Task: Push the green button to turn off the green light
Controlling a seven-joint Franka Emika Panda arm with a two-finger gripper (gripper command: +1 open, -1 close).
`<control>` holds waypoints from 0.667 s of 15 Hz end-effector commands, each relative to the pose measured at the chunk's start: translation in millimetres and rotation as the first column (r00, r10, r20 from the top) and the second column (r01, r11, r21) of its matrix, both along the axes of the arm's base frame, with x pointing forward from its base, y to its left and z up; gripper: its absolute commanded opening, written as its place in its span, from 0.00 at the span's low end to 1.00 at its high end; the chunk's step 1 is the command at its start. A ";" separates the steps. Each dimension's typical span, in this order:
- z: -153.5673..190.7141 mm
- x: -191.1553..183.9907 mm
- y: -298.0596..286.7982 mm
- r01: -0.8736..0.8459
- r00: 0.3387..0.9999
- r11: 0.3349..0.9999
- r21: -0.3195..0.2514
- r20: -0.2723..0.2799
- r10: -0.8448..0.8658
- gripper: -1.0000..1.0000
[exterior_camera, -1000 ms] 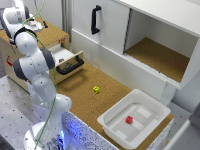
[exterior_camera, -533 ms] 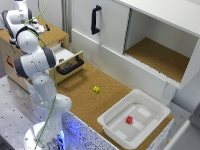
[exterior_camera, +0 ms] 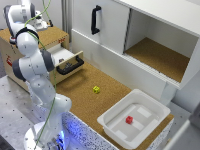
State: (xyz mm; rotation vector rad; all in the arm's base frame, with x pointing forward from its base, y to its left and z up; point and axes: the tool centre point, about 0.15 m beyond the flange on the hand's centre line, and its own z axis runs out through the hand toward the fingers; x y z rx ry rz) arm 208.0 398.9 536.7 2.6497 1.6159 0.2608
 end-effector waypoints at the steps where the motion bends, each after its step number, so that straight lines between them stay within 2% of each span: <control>1: -2.2 20.7 -19.7 0.093 0.995 0.995 -0.031 -0.034 -0.094 1.00; 6: -11.3 41.0 -52.5 0.270 0.961 0.962 -0.044 -0.052 -0.272 1.00; 9: -17.4 56.9 -74.5 0.431 0.900 0.901 -0.049 -0.050 -0.433 1.00; 10: -20.3 63.1 -85.3 0.515 0.855 0.856 -0.051 -0.046 -0.517 1.00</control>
